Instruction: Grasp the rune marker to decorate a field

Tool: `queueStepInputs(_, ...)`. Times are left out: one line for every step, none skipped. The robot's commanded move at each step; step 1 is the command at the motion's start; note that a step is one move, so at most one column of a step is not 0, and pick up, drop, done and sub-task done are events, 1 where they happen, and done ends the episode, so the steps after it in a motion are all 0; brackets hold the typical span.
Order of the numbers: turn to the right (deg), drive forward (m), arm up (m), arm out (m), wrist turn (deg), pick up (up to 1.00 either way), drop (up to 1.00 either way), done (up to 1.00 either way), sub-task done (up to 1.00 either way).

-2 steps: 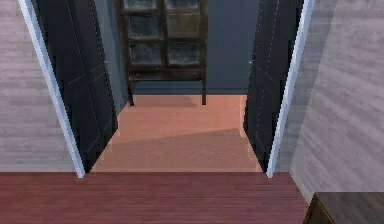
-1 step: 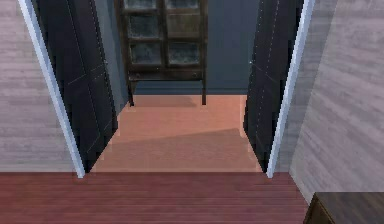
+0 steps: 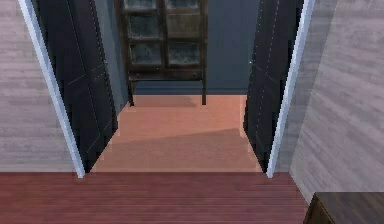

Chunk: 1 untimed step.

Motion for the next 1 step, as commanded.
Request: queueStepInputs(0.0, 0.00, 0.00, 0.00, 0.0, 0.00, 0.00, 1.00, 0.00)
